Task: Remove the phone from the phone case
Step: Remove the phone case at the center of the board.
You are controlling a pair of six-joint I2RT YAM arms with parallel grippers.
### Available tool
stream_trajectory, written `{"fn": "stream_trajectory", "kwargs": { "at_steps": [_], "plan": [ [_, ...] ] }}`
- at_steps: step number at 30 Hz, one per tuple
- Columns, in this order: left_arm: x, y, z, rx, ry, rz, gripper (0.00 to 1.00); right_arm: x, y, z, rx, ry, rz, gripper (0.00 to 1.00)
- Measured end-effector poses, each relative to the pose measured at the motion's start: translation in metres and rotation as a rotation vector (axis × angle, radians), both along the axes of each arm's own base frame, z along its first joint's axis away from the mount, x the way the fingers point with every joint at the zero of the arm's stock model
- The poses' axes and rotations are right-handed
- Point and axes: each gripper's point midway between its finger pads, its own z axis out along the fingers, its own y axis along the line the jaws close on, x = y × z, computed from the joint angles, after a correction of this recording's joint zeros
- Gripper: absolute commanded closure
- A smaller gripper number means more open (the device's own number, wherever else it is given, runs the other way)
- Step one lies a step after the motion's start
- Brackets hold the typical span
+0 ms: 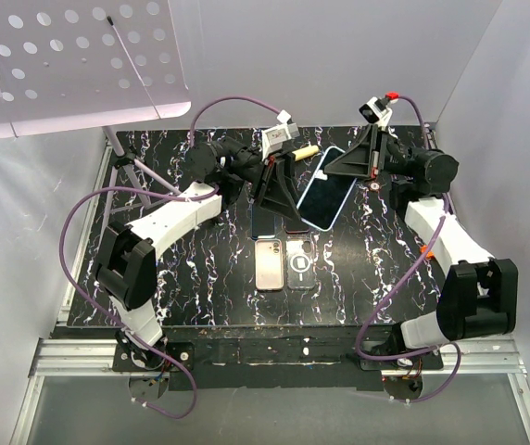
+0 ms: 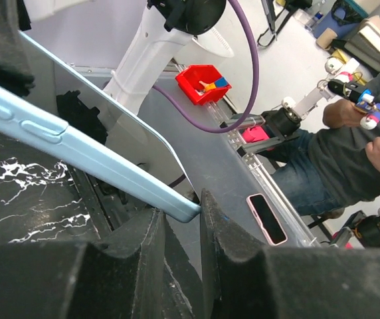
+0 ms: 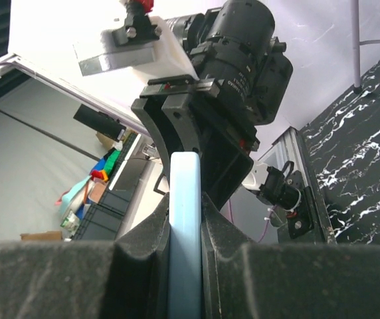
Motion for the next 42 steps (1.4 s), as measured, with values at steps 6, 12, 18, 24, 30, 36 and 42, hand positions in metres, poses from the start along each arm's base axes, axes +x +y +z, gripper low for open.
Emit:
{"fn": "stream_trajectory", "kwargs": {
  "at_steps": [6,12,18,24,30,36,42],
  "plan": [
    [-0.001,-0.002,0.000,-0.042,-0.055,-0.006,1.00,0.006,0.009,0.004,0.033,0.050,0.008,0.99],
    [-0.007,-0.007,0.000,-0.177,-0.226,-0.022,1.00,0.006,0.013,0.005,0.045,0.131,0.023,0.99],
    [-0.008,-0.004,0.006,-0.264,-0.264,0.087,0.77,0.004,0.017,0.004,0.043,0.200,0.020,0.99],
    [-0.015,0.003,-0.002,-0.237,-0.137,0.277,0.27,0.003,0.013,0.006,0.035,0.072,-0.076,0.99],
    [-0.019,0.011,-0.020,-0.116,0.103,0.461,0.67,0.017,0.008,-0.009,-0.002,0.026,-0.180,0.99],
    [-0.001,0.004,-0.038,0.028,0.299,0.561,0.78,0.022,0.007,-0.013,-0.026,-0.019,-0.248,0.99],
    [0.006,0.000,-0.047,0.078,0.367,0.592,0.70,0.021,0.005,-0.019,-0.063,-0.031,-0.290,0.99]
  ]
}}
